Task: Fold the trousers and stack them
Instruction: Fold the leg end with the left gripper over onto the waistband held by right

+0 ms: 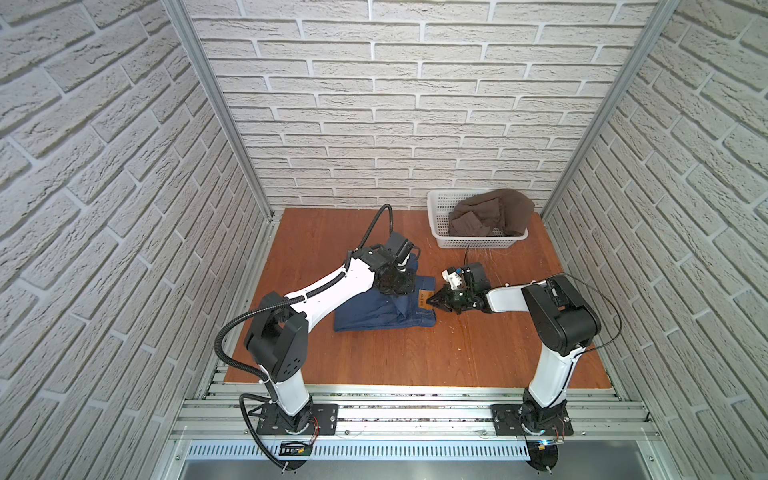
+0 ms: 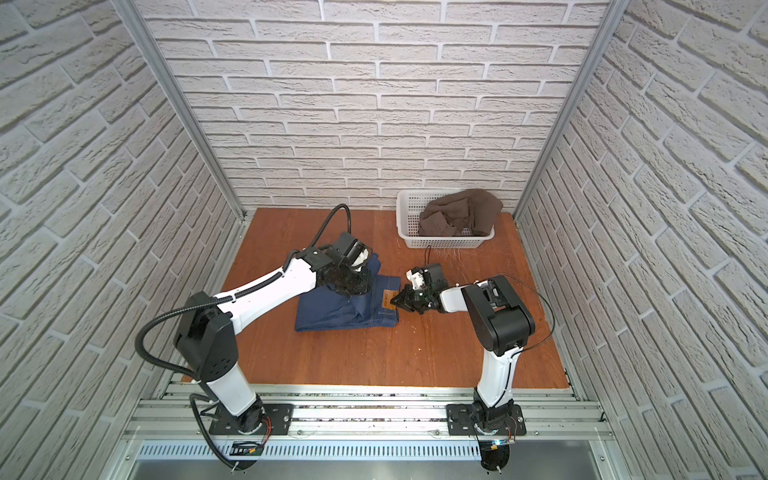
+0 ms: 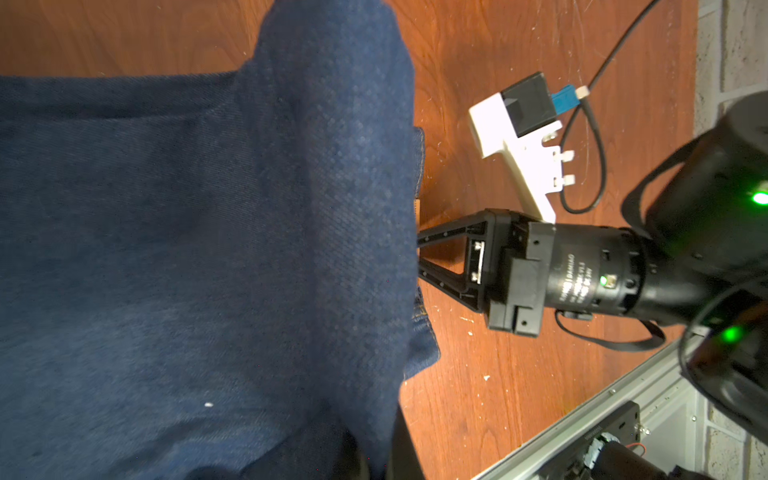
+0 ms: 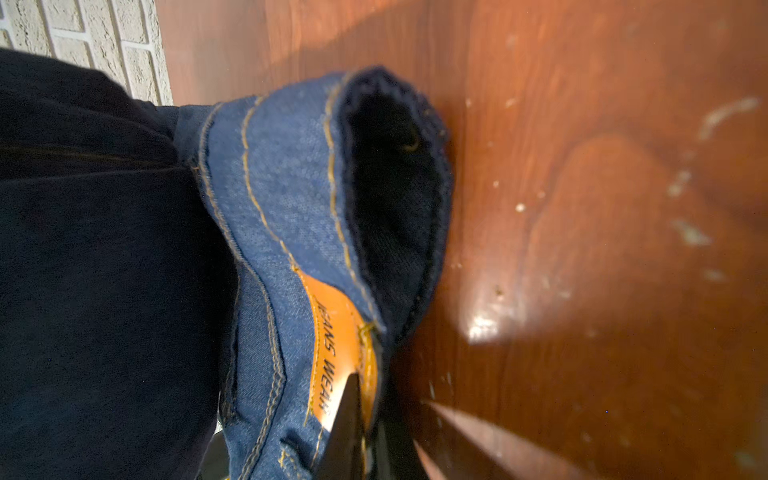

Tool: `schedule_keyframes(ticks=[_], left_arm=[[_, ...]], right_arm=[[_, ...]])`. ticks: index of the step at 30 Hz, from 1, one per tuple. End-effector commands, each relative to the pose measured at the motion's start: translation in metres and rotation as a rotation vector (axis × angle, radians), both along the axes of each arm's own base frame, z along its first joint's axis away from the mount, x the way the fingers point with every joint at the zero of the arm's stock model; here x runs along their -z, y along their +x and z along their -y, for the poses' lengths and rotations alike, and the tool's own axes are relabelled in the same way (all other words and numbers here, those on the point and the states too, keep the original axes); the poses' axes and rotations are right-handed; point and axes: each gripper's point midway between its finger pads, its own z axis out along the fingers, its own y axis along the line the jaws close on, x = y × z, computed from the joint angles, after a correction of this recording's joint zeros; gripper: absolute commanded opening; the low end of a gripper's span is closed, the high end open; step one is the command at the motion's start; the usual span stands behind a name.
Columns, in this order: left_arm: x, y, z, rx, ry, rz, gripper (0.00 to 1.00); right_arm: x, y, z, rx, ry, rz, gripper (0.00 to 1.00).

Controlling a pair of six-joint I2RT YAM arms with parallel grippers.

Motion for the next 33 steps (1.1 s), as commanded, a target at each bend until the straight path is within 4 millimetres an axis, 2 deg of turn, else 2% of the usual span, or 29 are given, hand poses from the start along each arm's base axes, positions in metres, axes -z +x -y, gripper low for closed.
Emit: schedule_keyframes(ticks=[1,6,15,33], left_arm=[[0.001,-0.001,0.019,0.025,-0.049,0.011,0.00],[0.005,-0.003,0.030,0.042,-0.052,0.002,0.00],[0.023,-0.007,0.039,0.038,-0.053,-0.030,0.00],[0.032,0.000,0.059,0.038,-0.074,-0.042,0.00]], right_arm=[[0.044,-0.033,0.010,0.020,-0.102,-0.162,0.05],[0.044,-0.032,0.008,0.021,-0.100,-0.163,0.05],[0.042,-0.031,0.007,0.020,-0.098,-0.156,0.05],[0.036,-0.031,0.006,0.019,-0.099,-0.145,0.06]])
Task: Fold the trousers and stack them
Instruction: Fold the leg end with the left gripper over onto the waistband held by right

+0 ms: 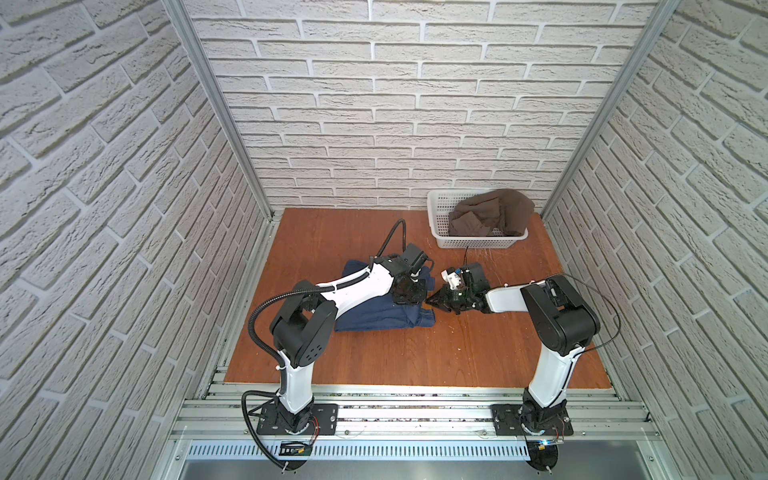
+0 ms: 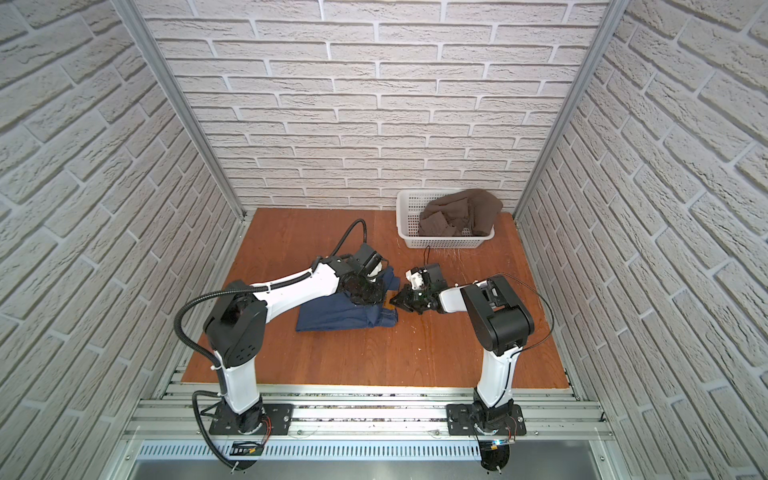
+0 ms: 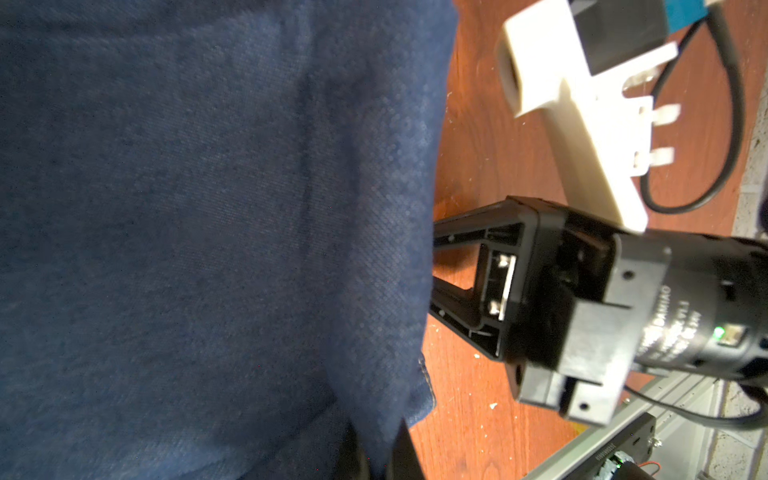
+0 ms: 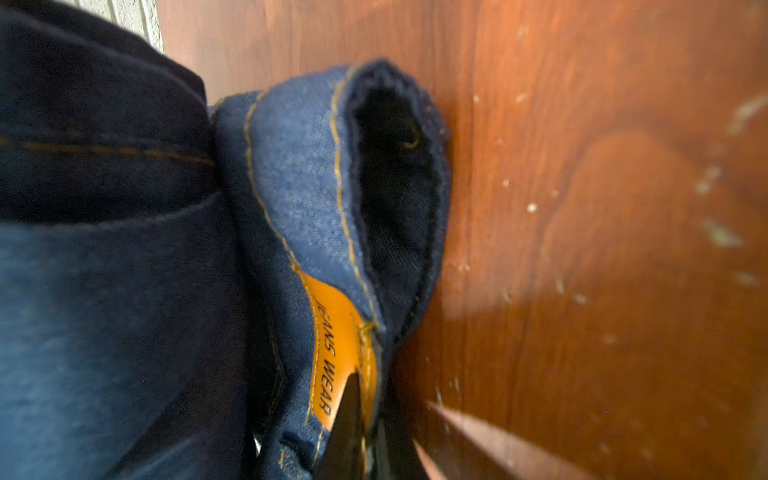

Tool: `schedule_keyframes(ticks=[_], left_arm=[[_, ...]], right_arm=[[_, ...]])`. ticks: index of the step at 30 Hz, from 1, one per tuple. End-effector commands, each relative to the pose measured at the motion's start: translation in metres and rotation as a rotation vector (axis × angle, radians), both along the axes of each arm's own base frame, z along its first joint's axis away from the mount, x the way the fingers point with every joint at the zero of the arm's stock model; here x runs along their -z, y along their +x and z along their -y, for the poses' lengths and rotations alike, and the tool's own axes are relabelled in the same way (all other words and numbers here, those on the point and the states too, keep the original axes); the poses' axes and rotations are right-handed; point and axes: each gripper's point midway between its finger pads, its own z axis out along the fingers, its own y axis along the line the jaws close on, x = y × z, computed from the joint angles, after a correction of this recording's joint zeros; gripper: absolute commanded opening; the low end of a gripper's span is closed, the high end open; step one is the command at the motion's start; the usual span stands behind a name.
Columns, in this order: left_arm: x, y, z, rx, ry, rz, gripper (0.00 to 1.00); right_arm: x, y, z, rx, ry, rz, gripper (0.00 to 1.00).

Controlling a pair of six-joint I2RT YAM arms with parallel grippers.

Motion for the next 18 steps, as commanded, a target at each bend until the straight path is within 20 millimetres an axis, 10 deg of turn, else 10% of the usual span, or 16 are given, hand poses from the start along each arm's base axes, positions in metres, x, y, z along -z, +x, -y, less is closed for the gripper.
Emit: schedule_keyframes(ticks=[1,15,18], left_arm=[[-0.015,0.008,0.024,0.014,-0.078,0.037,0.00],[-0.016,0.011,0.038,0.034,-0.085,0.042,0.00],[-0.020,0.011,0.036,0.034,-0.083,0.054,0.14]], right_arm=[[0.036,-0.030,0.008,0.013,-0.102,-0.136,0.05],[0.028,-0.030,0.009,0.012,-0.109,-0.124,0.06],[0.025,-0.030,0.009,0.011,-0.112,-0.121,0.06]])
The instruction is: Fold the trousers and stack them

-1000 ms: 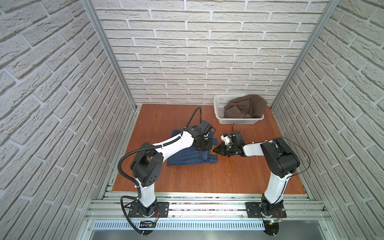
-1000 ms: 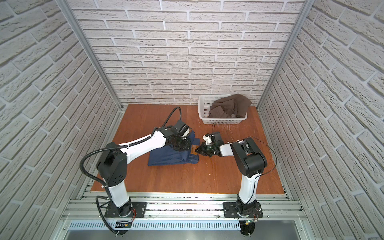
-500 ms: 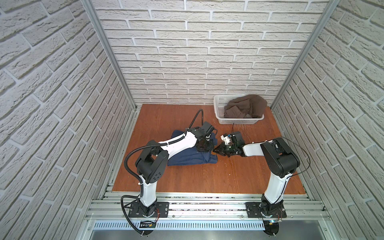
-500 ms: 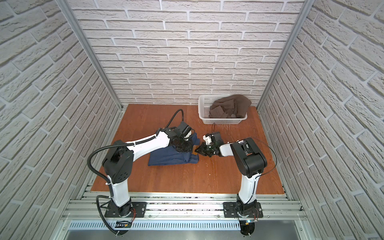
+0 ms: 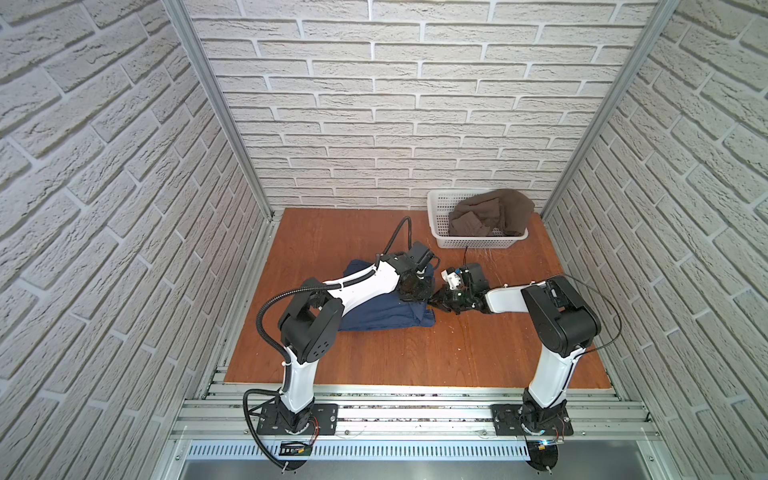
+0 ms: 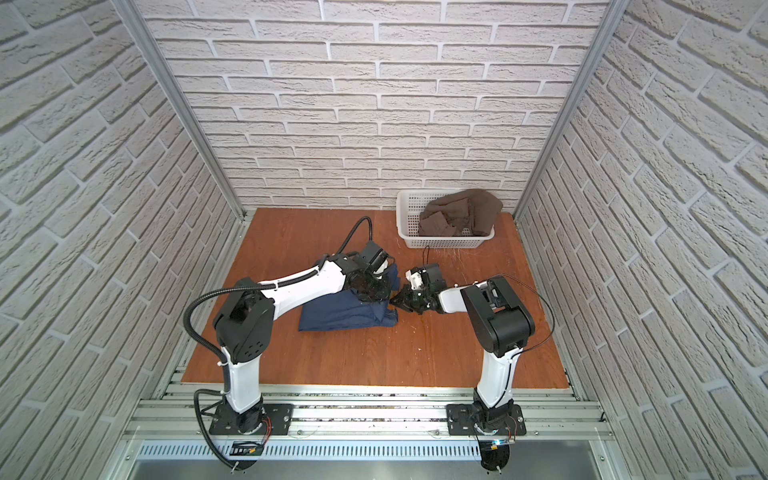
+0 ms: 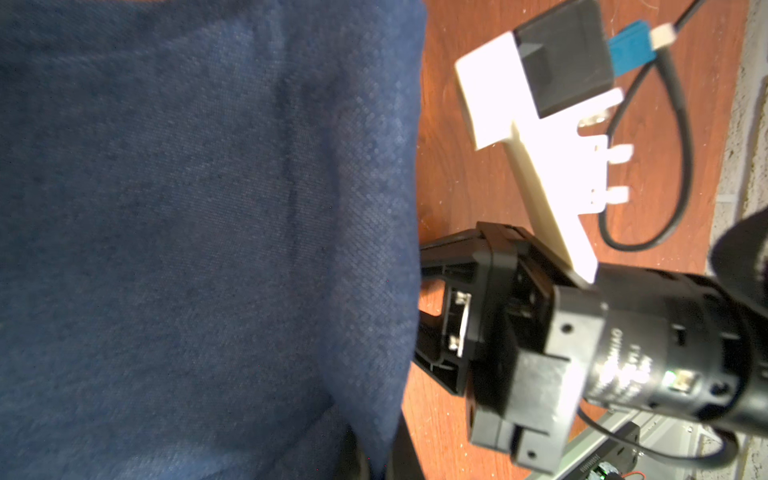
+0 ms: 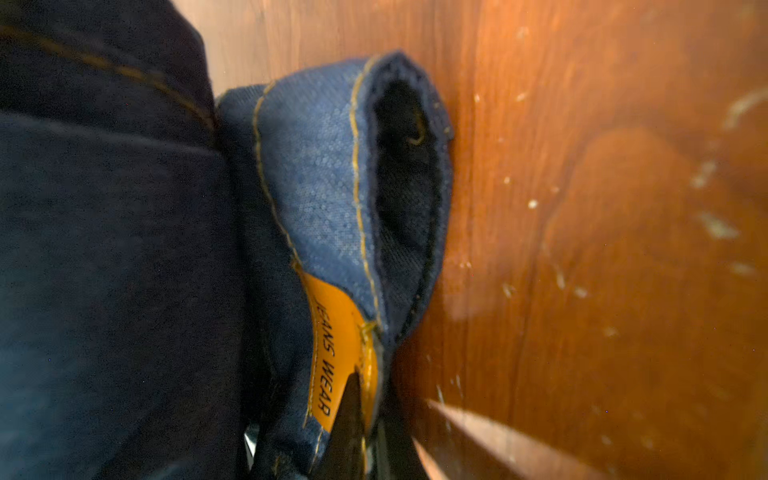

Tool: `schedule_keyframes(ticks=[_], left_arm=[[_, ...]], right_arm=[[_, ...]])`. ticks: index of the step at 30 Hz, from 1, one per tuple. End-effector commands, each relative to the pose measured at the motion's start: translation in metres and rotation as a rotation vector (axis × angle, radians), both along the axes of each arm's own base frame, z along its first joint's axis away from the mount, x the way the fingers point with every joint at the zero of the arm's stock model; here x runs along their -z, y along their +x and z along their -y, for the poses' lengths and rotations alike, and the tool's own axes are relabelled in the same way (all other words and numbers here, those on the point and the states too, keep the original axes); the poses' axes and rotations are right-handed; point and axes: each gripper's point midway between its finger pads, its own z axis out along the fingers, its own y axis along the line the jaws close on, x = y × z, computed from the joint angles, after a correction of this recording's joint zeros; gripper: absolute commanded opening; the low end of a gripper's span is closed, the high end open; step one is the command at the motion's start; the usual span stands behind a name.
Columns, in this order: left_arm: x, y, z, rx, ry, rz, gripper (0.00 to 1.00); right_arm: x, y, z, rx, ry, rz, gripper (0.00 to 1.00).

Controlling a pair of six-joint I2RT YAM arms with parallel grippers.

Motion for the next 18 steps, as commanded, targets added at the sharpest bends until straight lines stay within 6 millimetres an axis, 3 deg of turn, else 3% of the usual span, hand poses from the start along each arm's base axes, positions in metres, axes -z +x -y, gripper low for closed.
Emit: schedule_keyframes(ticks=[1,5,9,13,16,18], left_arm=[[-0.023,0.005,0.017,0.028,-0.065,0.057,0.18],[-0.048,0.006,0.011,0.034,-0.066,0.112,0.38],[-0.084,0.007,-0.002,0.031,-0.060,0.190,0.46],[-0.114,0.008,-0.028,-0.002,-0.042,0.264,0.50],[-0.121,0.009,-0.056,-0.043,-0.016,0.288,0.52],[-0.116,0.009,-0.075,-0.073,-0.001,0.279,0.53]], right_arm=[[0.024,-0.030,0.009,0.004,-0.090,-0.122,0.07],[0.014,-0.027,0.015,0.005,-0.113,-0.099,0.19],[-0.006,-0.022,0.028,0.013,-0.158,-0.059,0.37],[-0.034,-0.025,0.055,0.028,-0.299,-0.012,0.47],[-0.061,-0.028,0.074,0.028,-0.405,0.045,0.49],[-0.080,-0.029,0.079,0.026,-0.433,0.087,0.50]])
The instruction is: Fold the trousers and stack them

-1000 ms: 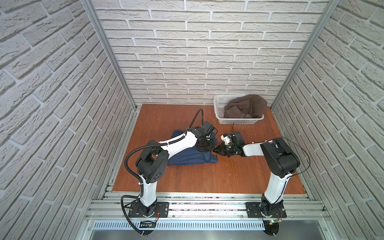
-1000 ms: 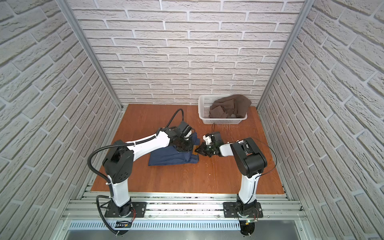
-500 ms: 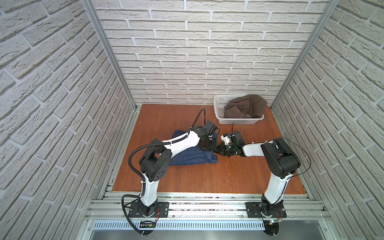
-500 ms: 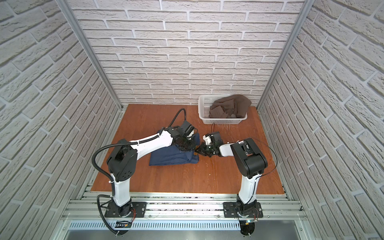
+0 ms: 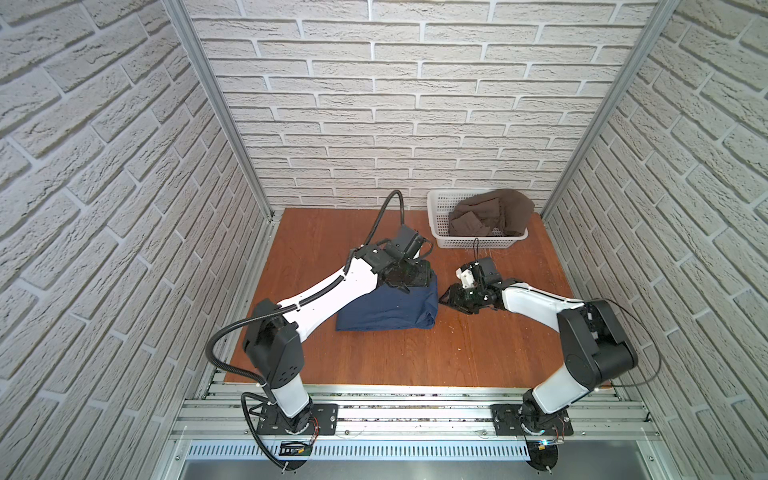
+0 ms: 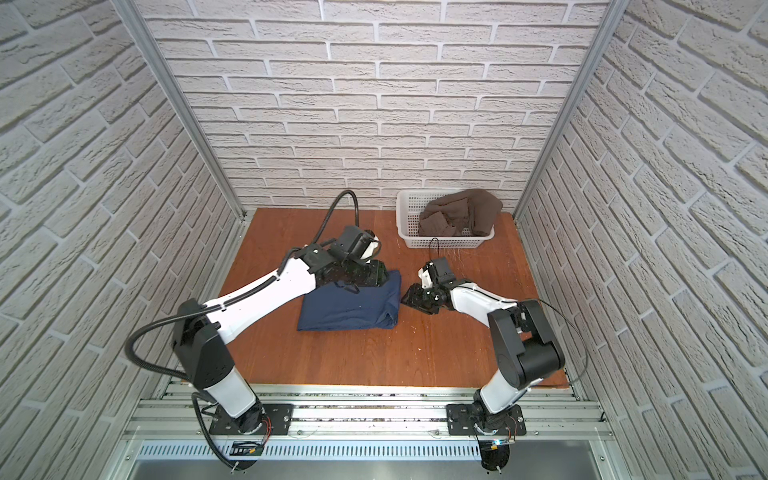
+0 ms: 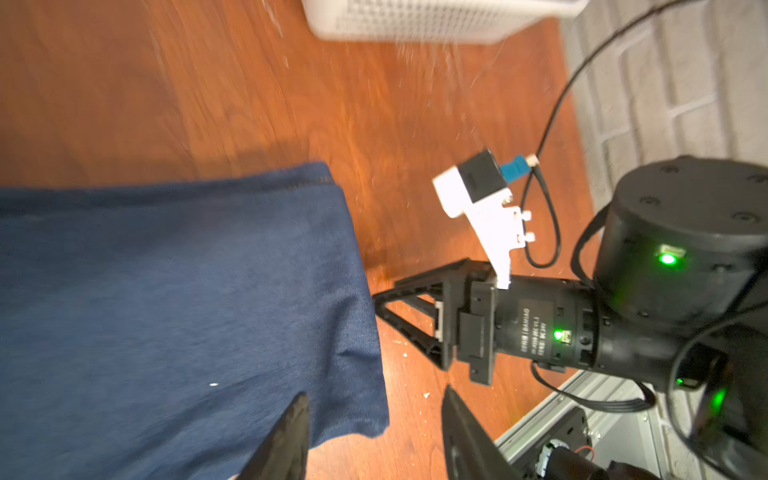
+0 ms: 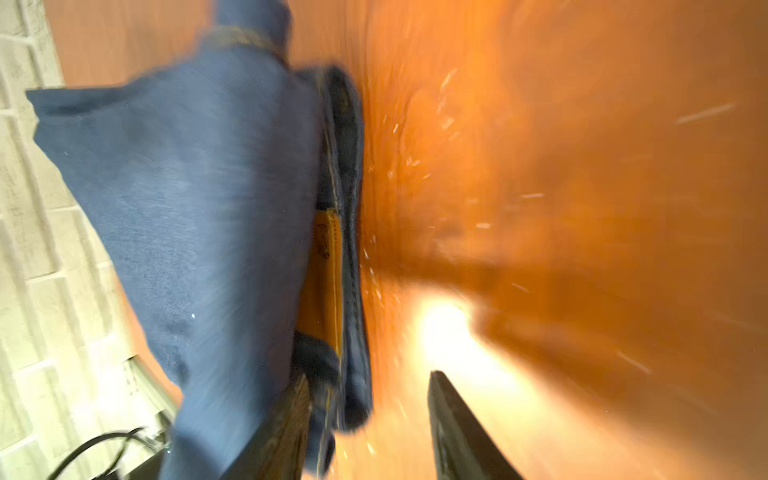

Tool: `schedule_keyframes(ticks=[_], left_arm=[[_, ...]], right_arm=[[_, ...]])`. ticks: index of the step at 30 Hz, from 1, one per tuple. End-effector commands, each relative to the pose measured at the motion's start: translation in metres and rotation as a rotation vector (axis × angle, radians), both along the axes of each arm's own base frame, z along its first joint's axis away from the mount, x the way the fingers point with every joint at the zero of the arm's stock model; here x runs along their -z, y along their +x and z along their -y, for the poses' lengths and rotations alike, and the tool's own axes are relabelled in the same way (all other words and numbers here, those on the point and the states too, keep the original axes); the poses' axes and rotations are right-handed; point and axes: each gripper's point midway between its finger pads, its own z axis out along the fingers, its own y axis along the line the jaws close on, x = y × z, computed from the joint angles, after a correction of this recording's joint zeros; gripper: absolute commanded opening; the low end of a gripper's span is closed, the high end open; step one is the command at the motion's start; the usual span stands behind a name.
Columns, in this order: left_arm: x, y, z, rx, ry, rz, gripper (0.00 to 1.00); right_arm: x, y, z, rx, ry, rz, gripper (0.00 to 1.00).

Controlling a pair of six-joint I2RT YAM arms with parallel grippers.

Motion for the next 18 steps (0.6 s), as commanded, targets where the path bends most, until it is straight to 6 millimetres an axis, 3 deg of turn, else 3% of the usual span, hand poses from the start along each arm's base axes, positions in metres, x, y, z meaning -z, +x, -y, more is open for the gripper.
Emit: schedule_keyframes(ticks=[1,3,6,8,11,14,18], left_arm=[[0.018,0.004,-0.044,-0.071,0.080,-0.015,0.53],[0.031,0.006,-0.059,-0.093,0.074,-0.037,0.53],[0.056,0.013,-0.080,-0.136,0.035,-0.092,0.53],[0.071,0.018,-0.089,-0.158,0.001,-0.128,0.52],[0.089,0.025,-0.099,-0.181,-0.025,-0.169,0.52],[0.104,0.028,-0.111,-0.207,-0.032,-0.203,0.52],[0.120,0.029,-0.131,-0.254,-0.024,-0.241,0.52]], right_arm=[[-0.030,-0.007,0.020,-0.027,-0.123,0.060,0.49],[-0.045,-0.005,0.006,-0.065,-0.077,0.102,0.40],[-0.058,-0.003,-0.035,-0.170,0.038,0.130,0.14],[-0.059,0.000,-0.064,-0.216,0.138,0.133,0.07],[-0.051,0.000,-0.094,-0.254,0.258,0.112,0.05],[-0.028,-0.007,-0.100,-0.262,0.290,0.064,0.05],[0.017,-0.027,-0.084,-0.256,0.240,-0.022,0.06]])
